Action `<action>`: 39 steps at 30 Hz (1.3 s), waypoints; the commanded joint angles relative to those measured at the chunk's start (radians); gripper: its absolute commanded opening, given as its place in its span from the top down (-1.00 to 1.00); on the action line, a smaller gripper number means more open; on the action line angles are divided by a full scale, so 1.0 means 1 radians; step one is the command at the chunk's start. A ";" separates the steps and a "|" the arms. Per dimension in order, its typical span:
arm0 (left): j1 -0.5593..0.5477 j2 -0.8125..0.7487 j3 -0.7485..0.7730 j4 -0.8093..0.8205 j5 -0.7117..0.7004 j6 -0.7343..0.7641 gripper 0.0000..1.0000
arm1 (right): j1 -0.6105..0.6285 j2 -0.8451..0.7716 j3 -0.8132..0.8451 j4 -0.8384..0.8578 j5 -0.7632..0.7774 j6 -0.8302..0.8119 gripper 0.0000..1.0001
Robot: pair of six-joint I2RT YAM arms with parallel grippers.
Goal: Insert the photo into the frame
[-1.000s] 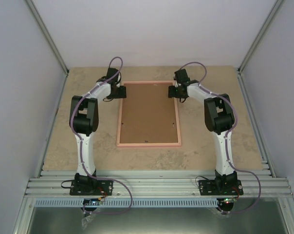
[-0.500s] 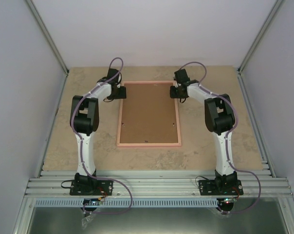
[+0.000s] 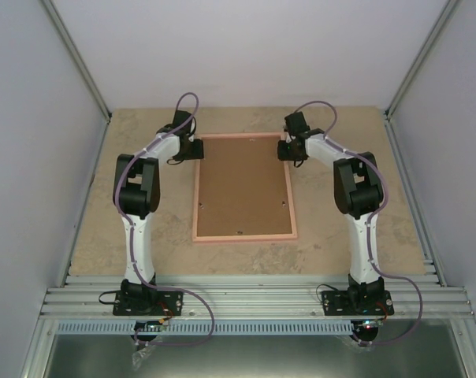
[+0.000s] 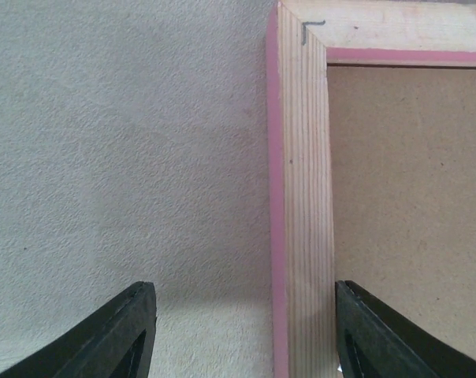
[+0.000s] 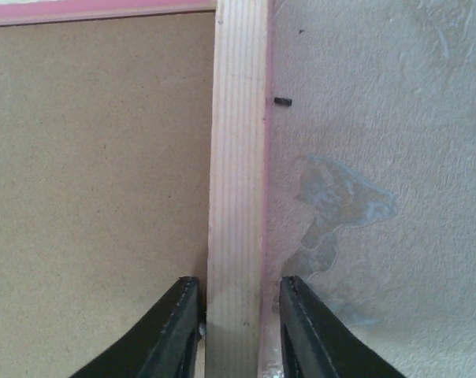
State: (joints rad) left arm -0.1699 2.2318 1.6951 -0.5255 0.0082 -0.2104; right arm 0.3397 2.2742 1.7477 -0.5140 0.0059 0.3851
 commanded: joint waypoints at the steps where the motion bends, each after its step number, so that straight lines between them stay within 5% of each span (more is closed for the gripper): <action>1: 0.004 0.006 0.012 0.006 -0.008 0.002 -0.26 | 0.002 -0.018 -0.032 -0.085 -0.047 -0.002 0.33; 8: 0.007 -0.057 -0.017 0.080 0.082 0.096 -0.42 | -0.012 -0.029 -0.009 -0.064 -0.090 -0.016 0.22; 16: -0.013 -0.152 -0.066 0.154 0.440 0.469 -0.66 | -0.066 0.001 0.026 0.045 -0.181 -0.056 0.10; 22: -0.068 -0.117 -0.069 0.173 0.597 0.592 -0.52 | -0.067 0.060 0.041 0.060 -0.198 -0.014 0.16; 35: -0.208 -0.039 -0.069 0.241 0.674 0.863 -0.23 | -0.046 -0.075 -0.162 0.088 -0.277 0.104 0.87; 39: -0.226 -0.042 -0.086 0.213 0.691 0.933 -0.16 | -0.029 -0.142 -0.226 0.095 -0.302 0.145 0.70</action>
State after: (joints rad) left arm -0.3878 2.1838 1.6142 -0.3027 0.6483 0.6094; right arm 0.2840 2.1994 1.5803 -0.3824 -0.2066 0.4549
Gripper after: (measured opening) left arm 0.589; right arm 0.186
